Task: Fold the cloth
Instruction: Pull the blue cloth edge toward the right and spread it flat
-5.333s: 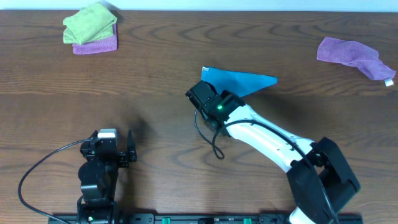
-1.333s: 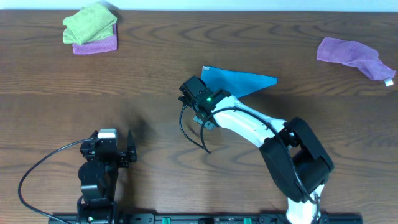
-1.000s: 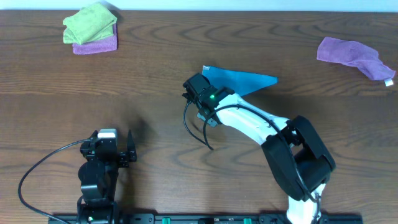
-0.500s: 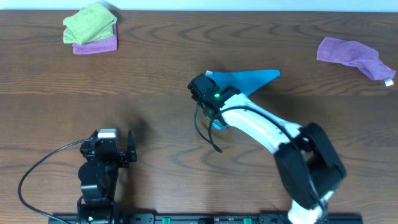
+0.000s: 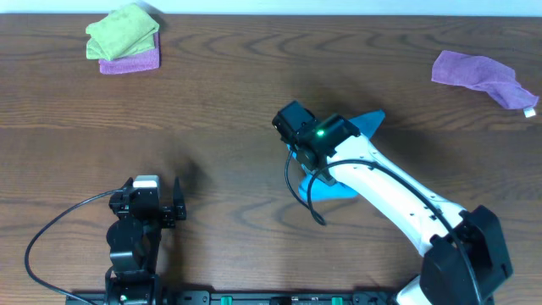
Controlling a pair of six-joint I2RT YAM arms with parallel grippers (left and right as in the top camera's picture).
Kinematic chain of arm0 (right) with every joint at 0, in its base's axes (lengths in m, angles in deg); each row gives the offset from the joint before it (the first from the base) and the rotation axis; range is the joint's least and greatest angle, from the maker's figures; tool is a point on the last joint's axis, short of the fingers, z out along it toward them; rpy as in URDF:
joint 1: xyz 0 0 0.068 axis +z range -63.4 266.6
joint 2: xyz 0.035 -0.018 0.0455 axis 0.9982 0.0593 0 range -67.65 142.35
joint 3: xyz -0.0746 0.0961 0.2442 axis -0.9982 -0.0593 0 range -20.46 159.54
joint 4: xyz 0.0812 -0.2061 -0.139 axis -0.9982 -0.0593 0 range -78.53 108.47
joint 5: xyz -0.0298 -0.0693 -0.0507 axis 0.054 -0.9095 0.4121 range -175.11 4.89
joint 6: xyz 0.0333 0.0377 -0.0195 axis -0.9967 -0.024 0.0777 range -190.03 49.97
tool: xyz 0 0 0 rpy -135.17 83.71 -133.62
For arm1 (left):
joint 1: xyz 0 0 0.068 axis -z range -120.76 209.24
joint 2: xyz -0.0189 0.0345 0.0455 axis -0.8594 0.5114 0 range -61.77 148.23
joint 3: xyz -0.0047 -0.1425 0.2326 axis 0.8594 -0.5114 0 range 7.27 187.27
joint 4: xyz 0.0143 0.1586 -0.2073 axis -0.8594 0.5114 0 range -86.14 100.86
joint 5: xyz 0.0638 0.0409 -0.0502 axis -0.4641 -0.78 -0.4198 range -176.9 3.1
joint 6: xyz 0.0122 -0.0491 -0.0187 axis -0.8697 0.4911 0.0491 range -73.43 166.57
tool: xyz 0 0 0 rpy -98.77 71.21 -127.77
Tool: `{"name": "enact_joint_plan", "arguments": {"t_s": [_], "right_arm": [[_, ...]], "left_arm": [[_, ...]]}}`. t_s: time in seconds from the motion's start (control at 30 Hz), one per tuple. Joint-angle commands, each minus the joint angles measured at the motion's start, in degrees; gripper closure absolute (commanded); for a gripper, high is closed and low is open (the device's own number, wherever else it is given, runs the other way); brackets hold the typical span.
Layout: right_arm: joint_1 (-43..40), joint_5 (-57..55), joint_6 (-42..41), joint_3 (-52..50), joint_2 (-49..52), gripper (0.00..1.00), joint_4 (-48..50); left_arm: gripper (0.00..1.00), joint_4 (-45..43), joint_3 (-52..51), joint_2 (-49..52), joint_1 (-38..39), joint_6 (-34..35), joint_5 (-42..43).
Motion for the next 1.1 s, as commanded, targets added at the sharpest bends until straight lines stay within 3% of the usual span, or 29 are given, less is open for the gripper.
{"name": "enact_joint_plan", "arguments": {"t_s": [0.0,0.4,0.47,0.5,0.57,0.67,0.8,0.9,1.07], "right_arm": [[-0.42,4.55,-3.28,-0.04,-0.5,0.99,-3.41],[-0.09,14.8,-6.32,-0.04,-0.5,0.98,-14.6],[-0.09,14.69,-7.19,-0.04,-0.5,0.73,-15.74],[-0.09,14.62,-7.19,-0.04,-0.5,0.52,-15.85],[-0.09,13.97,-7.17,-0.04,-0.5,0.22,-15.32],[-0.11,12.66,-7.17,-0.04,-0.5,0.29,-12.15],[-0.63,12.7,-7.19,-0.04,-0.5,0.61,-3.19],[-1.7,14.12,-7.13,-0.07,-0.31,0.96,4.28],[-3.91,19.89,-5.62,-0.07,2.01,0.98,9.7]], "left_arm": [[0.05,2.8,-0.96,-0.35,0.24,-0.2,-0.87],[0.05,2.8,-0.96,-0.35,0.24,-0.2,-0.87],[0.05,2.8,-0.96,-0.35,0.24,-0.2,-0.87],[0.05,2.8,-0.96,-0.35,0.24,-0.2,-0.87],[0.05,2.8,-0.96,-0.35,0.24,-0.2,-0.9],[0.05,2.8,-0.96,-0.35,0.24,-0.2,-0.9],[0.05,2.8,-0.96,-0.35,0.24,-0.2,-0.9],[0.05,2.8,-0.96,-0.35,0.24,-0.2,-0.87],[0.05,2.8,-0.96,-0.35,0.24,-0.2,-0.9]]}}
